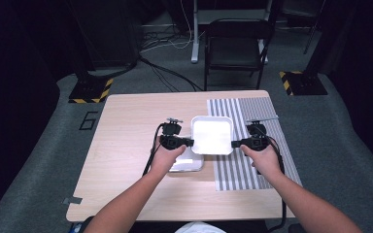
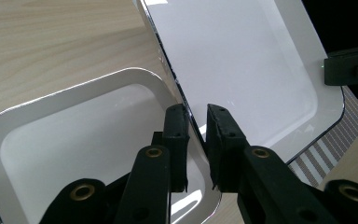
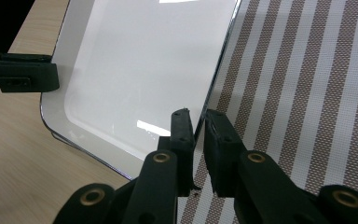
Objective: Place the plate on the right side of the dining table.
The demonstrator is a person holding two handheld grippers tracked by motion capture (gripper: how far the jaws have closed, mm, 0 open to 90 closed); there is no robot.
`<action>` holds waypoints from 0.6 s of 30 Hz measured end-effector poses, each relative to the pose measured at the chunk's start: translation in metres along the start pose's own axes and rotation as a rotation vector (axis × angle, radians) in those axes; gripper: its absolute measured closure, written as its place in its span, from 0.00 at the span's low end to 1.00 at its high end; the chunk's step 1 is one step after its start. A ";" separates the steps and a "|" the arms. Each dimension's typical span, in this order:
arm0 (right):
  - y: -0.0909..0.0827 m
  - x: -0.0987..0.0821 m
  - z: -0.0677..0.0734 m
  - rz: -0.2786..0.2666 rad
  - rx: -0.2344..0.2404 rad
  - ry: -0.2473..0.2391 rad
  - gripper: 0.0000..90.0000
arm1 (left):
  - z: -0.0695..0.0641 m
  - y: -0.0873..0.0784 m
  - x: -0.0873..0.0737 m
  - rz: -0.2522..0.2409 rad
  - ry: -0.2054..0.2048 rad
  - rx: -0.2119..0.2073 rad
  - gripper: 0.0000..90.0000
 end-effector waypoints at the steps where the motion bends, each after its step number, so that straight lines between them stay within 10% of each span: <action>1: -0.001 0.000 -0.001 0.002 0.001 -0.002 0.91 | -0.001 0.001 0.000 -0.001 0.001 0.000 0.87; 18: -0.013 -0.004 -0.018 -0.018 -0.034 0.021 0.91 | -0.017 0.018 0.009 0.013 0.013 -0.014 0.87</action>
Point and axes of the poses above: each handheld gripper's, and its own axes: y roughly forward along the jaws, x roughly out of its top, z roughly to its left, the point moved 1 cm from there along y, roughly forward along the jaws, and after that the axes turned 7 degrees about -y, right-handed, at the moved point
